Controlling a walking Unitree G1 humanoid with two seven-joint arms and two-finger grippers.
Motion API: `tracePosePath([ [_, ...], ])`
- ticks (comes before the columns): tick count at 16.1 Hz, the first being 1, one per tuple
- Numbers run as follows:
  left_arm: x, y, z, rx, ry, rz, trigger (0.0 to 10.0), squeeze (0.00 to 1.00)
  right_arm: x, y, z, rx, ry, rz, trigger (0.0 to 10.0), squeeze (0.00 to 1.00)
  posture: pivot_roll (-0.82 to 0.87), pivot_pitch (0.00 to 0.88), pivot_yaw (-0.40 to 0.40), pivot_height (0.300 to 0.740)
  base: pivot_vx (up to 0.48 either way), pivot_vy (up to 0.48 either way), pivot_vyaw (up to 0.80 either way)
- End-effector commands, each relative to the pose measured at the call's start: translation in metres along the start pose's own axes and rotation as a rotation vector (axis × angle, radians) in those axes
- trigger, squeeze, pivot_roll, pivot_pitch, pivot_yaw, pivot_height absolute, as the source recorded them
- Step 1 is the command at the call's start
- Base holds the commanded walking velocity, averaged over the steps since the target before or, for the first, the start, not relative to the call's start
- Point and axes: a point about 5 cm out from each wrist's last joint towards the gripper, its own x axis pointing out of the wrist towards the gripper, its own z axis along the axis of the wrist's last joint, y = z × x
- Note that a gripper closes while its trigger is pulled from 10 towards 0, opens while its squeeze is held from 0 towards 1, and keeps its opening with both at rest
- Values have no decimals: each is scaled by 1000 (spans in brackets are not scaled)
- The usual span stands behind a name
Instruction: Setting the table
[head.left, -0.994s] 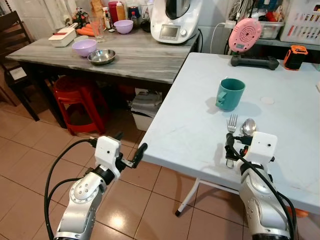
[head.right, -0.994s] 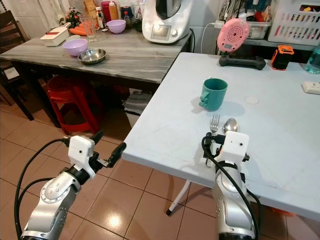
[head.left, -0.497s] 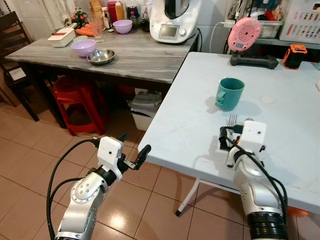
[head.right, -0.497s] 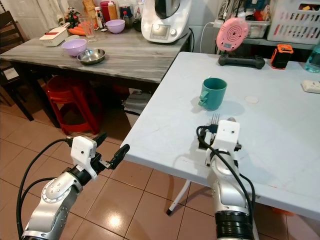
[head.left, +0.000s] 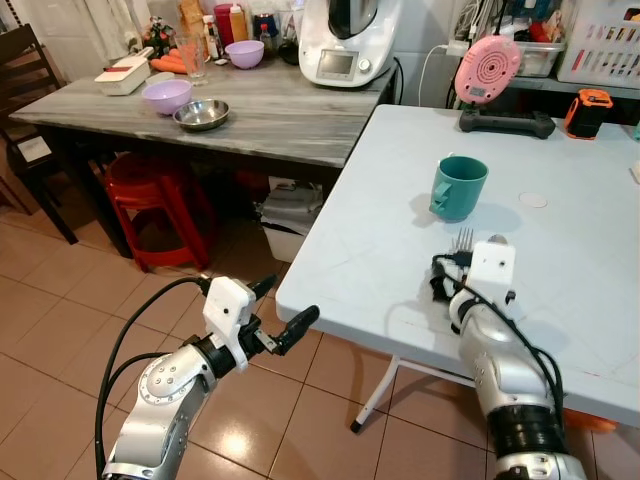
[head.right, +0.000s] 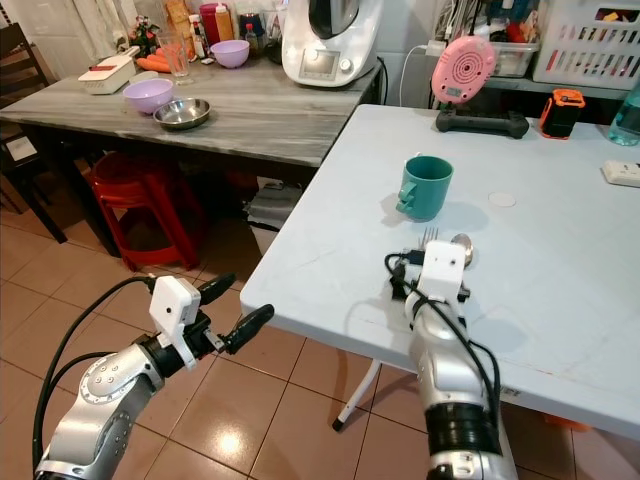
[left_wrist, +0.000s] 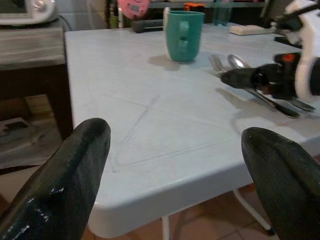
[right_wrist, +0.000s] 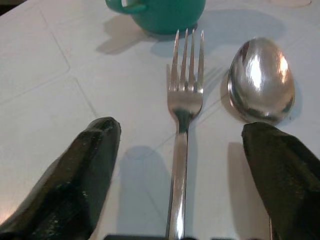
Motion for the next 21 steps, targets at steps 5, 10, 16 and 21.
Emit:
tracePosePath([
  [5,-1,0,2,39,28,-59,10000,0,5,5,-8,-15,65,51,0,0,-3,0,55,740,0,0,0],
  [10,0,-1,0,61,41,-98,10000,0,9,5,-15,-23,110,86,0,0,-2,0,47,740,0,0,0],
  [16,-1,4,0,88,46,-88,10000,0,14,2,-14,-34,115,100,0,0,-1,0,48,740,0,0,0],
  [21,-3,3,-3,90,54,-102,10000,0,14,0,-23,-17,140,92,0,0,1,0,59,740,0,0,0],
])
